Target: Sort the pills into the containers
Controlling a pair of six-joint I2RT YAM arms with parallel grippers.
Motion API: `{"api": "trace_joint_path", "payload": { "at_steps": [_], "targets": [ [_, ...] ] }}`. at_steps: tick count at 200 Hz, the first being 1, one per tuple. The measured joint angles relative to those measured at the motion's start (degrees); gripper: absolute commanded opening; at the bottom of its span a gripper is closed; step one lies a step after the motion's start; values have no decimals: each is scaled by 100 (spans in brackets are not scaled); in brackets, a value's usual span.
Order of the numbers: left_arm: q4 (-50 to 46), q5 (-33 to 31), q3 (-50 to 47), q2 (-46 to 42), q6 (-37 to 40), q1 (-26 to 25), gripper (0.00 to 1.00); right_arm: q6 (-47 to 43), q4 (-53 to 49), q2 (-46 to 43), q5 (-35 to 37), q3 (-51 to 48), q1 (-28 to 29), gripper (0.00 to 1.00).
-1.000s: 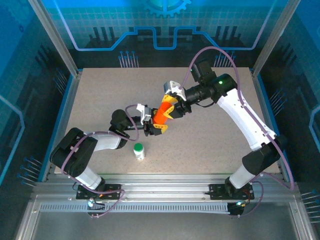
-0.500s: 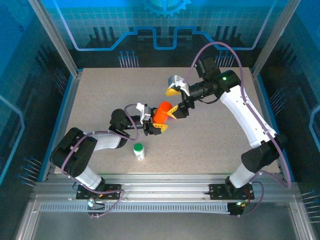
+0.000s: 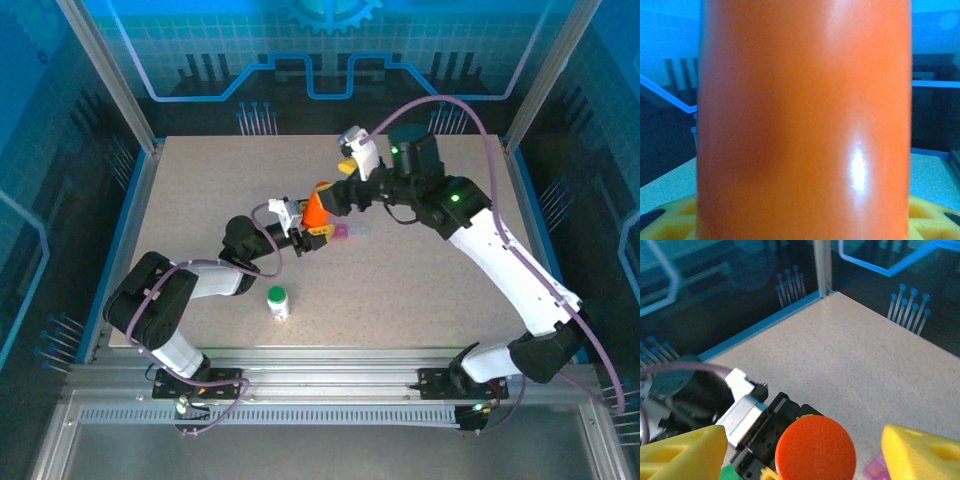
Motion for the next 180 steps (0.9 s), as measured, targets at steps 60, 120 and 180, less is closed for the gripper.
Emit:
{"api": "trace_joint_path", "payload": {
  "at_steps": [60,120,180],
  "targets": [
    [-44,-911,0,90,339,0,4,1019,-369,1104,1574,881,256,78],
    [-138,-1215,0,92,476,0,4,1244,-634,1169,1615,981,258,78],
    [-136,-1344,0,120,507,0,4,1399,-715,1307,1327,981,258,77]
  ]
}}
